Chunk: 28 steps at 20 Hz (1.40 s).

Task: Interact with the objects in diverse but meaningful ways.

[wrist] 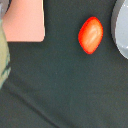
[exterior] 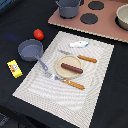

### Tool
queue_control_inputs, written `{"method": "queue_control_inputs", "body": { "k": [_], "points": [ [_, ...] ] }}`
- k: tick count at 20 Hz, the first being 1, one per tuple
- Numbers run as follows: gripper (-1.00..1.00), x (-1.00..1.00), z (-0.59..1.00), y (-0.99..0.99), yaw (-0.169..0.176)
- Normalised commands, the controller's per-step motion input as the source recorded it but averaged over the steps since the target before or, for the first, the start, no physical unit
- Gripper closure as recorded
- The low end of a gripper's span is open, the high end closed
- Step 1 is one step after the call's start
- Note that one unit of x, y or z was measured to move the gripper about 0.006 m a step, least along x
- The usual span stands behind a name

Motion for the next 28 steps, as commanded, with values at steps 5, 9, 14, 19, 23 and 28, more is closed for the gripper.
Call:
{"method": "queue_control_inputs", "body": {
  "k": [5, 9, 14, 19, 23, 28],
  "points": [
    [-1.0, 0.16, -0.16, -0.3, 0.0],
    [-1.0, 0.2, -0.36, -0.38, 0.0],
    [-1.0, -0.03, -0.54, -0.35, 0.0],
    [-1.0, -0.36, -0.66, -0.14, 0.0],
    [-1.0, -0.6, -0.56, -0.01, -0.017],
    [-1.0, -0.79, -0.59, 0.0, -0.037]
  ]
}}
